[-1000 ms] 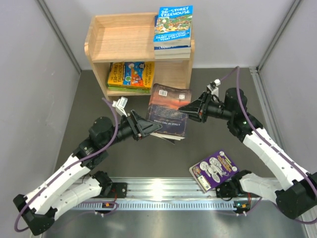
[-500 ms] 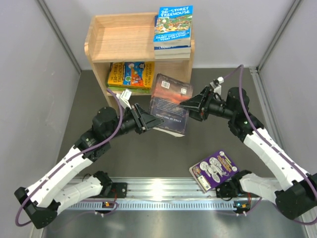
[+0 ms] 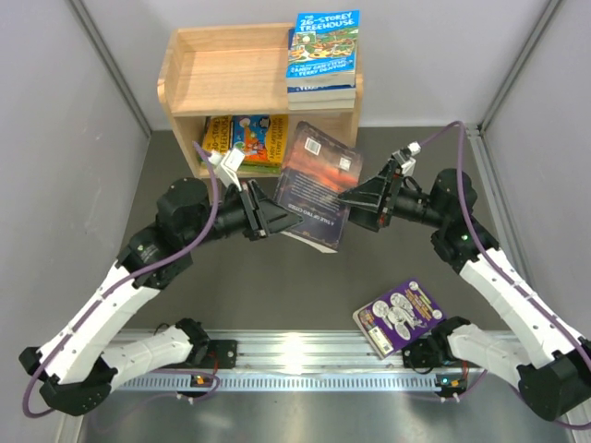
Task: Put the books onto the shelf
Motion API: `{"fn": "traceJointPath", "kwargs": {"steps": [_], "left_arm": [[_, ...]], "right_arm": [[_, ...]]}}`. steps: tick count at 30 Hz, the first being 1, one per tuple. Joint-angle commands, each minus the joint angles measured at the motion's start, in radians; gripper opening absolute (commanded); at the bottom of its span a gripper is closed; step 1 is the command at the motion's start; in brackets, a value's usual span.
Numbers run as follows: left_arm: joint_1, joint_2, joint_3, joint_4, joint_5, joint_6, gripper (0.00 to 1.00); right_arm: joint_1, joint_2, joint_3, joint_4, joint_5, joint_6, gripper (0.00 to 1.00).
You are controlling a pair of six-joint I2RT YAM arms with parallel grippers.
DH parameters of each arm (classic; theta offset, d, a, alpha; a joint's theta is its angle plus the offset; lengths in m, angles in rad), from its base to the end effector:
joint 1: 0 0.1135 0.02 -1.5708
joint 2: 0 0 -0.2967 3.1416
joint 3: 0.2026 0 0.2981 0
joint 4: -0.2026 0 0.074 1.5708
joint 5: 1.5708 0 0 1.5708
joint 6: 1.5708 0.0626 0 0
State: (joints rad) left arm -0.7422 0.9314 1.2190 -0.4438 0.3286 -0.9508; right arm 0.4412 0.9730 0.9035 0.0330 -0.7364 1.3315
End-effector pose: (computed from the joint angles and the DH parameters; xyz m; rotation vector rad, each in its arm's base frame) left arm 0.1614 -0.1755 0.4712 0.0722 1.9780 -1.4700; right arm 0.2251 0.1528 0.3939 0.1773 1.9860 1.8518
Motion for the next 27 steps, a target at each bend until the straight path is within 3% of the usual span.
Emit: {"fn": "traceJointPath", "kwargs": {"steps": [1, 8, 16, 27], "left_arm": [[-0.003, -0.043, 0.166, 0.047, -0.066, 0.104, 0.0], [-0.003, 0.062, 0.466, -0.215, -0.21, 0.315, 0.0], [-0.005, 0.257, 0.864, -0.383, -0.376, 0.519, 0.0], [-0.003, 0.231, 0.924, -0.325, -0.625, 0.621, 0.0]], "right_arm": [[0.008, 0.013, 0.028, 0.068, -0.032, -0.009, 0.83], [0.005, -0.014, 0.029, 0.047, -0.031, -0.028, 0.86], [-0.001, -0.132, -0.067, -0.03, -0.015, -0.051, 0.87], [0.001, -0.204, -0.104, -0.122, -0.023, -0.071, 0.88]]}}
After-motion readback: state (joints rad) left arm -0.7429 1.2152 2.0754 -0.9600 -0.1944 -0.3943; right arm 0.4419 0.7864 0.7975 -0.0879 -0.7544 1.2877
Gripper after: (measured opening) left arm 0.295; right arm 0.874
